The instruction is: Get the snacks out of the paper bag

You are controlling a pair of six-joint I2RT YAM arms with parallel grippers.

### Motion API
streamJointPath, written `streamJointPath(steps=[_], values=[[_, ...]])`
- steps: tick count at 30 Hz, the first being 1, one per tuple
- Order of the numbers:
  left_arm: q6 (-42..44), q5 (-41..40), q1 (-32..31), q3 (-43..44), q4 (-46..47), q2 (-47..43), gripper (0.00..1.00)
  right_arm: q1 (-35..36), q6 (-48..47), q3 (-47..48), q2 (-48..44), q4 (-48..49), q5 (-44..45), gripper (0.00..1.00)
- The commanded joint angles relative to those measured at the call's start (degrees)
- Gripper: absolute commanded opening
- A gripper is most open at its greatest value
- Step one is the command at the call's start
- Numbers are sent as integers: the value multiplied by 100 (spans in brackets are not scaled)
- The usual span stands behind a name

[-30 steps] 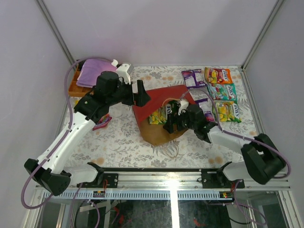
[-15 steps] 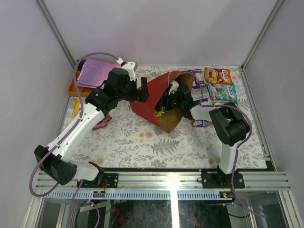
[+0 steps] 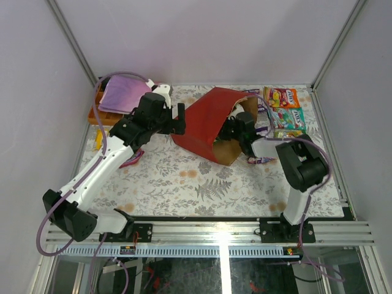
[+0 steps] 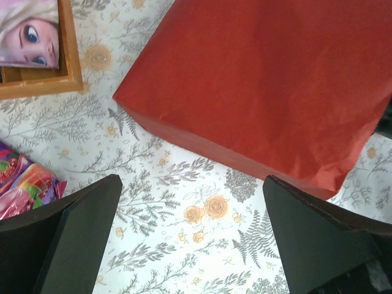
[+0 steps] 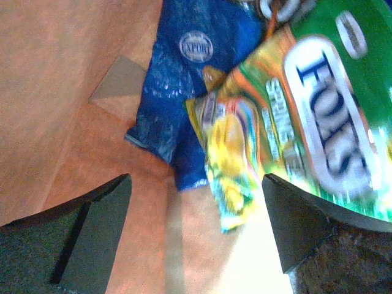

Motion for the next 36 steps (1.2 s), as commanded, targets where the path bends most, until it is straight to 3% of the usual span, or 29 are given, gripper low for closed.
streamJointPath(steps=[1,6,9,13,17,21,32,36], values=[[-206,-283,-27,-344,7,-169,100,19,960,-1012,-1378,138,925,95],[-654,-380,-21,-853,153,-162,100,24,1790,-2236,-2300,17,1584,97],[-1202,-575,-14,-1098,362,-85,100,32,2197,-2468,-2396,-67,2066,98],[-1937,-296,120,-1297,805,245,100,23,2442,-2097,-1906,-407,2175,100],[-2410,191,360,-1328,1328,557,100,18,2745,-1820,-1219,16,2027,98],[-2558,147,450,-1215,1499,883,100,16,3057,-1621,-608,386,1976,93],[-2736,-306,677,-1016,2249,1776,100,110,3961,-1244,612,1535,2041,62],[-2639,-473,859,-562,2323,2279,100,172,3982,-808,926,1629,2173,36]])
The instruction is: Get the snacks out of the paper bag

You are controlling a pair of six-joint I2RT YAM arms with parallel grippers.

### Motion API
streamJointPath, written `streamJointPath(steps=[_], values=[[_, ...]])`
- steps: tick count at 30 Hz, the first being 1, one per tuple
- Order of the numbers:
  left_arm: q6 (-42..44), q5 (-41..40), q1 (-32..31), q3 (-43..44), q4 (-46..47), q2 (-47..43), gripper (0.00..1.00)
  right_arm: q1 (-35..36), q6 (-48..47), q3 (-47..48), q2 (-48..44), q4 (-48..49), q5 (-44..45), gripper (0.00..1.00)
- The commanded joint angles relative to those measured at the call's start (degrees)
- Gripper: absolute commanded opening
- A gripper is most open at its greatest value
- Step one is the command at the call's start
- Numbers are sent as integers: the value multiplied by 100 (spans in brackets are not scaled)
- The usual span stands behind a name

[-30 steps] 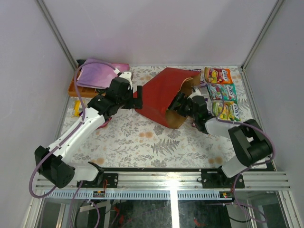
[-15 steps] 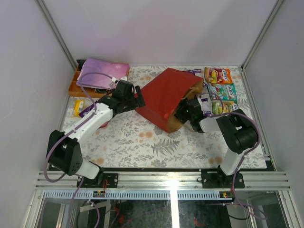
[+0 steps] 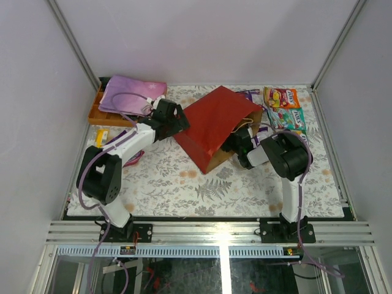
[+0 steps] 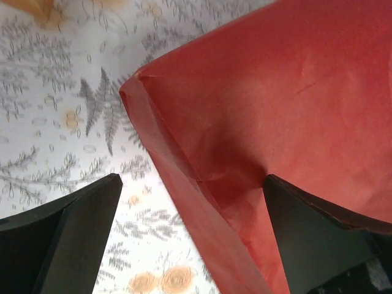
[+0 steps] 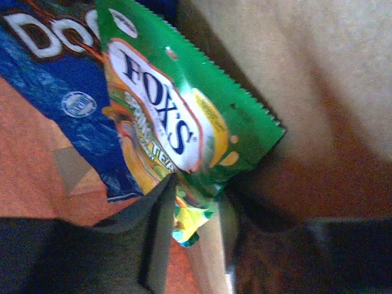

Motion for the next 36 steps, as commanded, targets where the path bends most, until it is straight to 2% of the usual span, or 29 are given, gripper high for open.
streamJointPath(steps=[1,5,10,13,16,20,23,26,31,36], values=[[40,-470,232,611,586,474,100,118,161,571,380,99,296,30],[78,-568,469,1130,765,948,100,119,53,1250,743,-117,303,1],[243,-232,741,2157,841,1715,100,122,-192,2180,1031,-522,286,0],[440,-205,767,2926,435,2147,100,178,-290,1917,786,-326,157,0],[561,-232,785,3112,364,2268,100,291,-456,1152,153,-186,189,0],[485,-113,870,2899,529,2205,100,423,-747,109,-796,21,-35,0],[457,-84,870,2677,659,2081,100,518,-1169,-583,-1775,-235,100,0],[447,-71,871,2506,742,1984,100,564,-1605,-1128,-2926,-694,258,0],[588,-138,879,2479,668,1719,100,633,-2276,-1639,-4747,-2085,350,0],[922,-90,945,2510,375,1107,100,1061,-3250,-1566,-5442,-3408,-105,0]])
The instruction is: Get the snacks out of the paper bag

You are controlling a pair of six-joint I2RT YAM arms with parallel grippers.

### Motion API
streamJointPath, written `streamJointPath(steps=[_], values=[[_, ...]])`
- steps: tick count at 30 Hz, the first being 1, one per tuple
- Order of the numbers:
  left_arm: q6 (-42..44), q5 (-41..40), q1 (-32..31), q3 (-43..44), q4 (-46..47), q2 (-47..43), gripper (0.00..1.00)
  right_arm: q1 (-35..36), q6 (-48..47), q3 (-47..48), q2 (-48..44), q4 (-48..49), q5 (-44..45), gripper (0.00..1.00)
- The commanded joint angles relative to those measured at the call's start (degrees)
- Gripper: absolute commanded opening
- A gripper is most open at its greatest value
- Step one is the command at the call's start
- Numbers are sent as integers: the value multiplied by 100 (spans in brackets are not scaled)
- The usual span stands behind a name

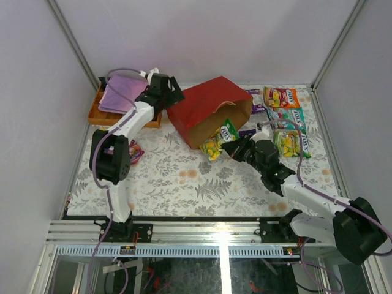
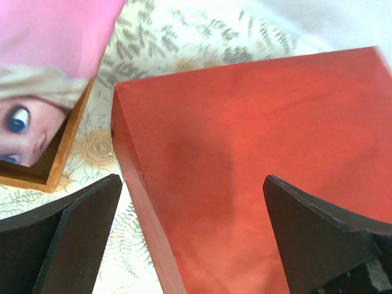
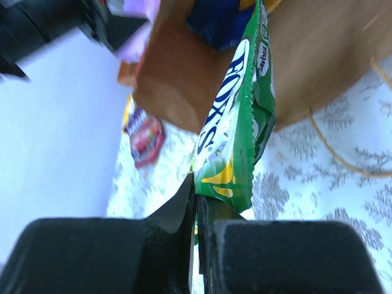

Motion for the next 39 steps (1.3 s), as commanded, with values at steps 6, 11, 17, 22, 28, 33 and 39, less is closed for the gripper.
streamJointPath(steps=[6,11,17,22,28,33,39], values=[[156,1874,768,-290,-195,-1325,100,1575,-1943,303,-141,-947,-693,0],[41,1934,1052,-944,-235,-1989,100,2684,-2863,1163,754,-928,-730,0],[-26,1917,1328,-1314,-357,-2743,100,3152,-2921,2027,2040,-513,-1018,0],[23,1867,1500,-1458,-474,-3213,100,3161,-2964,3084,3455,-589,-902,0],[245,1764,1620,-1412,-801,-3609,100,3227,-2867,4275,4649,-797,-1026,0],[90,2068,1632,-1756,-443,-3960,100,3326,-2746,4607,4986,-949,-976,0],[17,2296,1625,-1884,-253,-4026,100,3425,-2741,5257,5491,-1346,-1032,0]])
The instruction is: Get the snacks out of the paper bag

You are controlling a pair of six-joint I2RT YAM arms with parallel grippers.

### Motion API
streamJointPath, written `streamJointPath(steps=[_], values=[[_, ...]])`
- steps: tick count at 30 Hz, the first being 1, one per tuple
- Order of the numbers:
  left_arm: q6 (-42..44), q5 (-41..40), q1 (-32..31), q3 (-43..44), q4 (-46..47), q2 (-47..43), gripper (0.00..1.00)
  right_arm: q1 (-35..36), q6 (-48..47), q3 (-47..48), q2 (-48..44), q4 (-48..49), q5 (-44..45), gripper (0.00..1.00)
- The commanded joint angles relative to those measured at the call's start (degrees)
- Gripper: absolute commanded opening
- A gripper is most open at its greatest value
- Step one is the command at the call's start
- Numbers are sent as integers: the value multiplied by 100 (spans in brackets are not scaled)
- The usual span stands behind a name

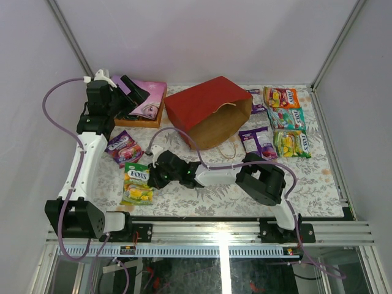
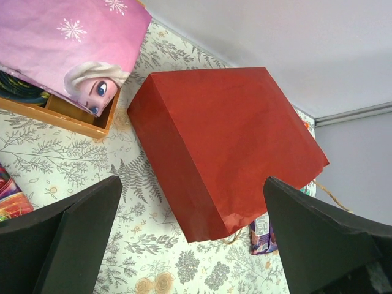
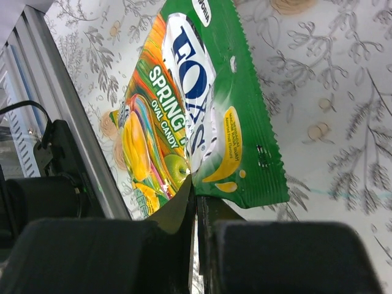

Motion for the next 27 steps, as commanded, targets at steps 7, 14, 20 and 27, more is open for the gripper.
streamJointPath(steps=[7,14,20,27], values=[[-64,359,32,-240,519,-180,100,156,-142,1342,569,-496,-317,32],[-128,1023,13,-551,1333,-436,100,154,-371,-120,-524,351,512,92],[-85,2591,-252,-1216,3244,-662,100,124,-313,-1261,-1494,1221,1009,100],[101,4959,-624,-1665,4982,-472,100,-562,493,-3200,-2758,2396,900,100]])
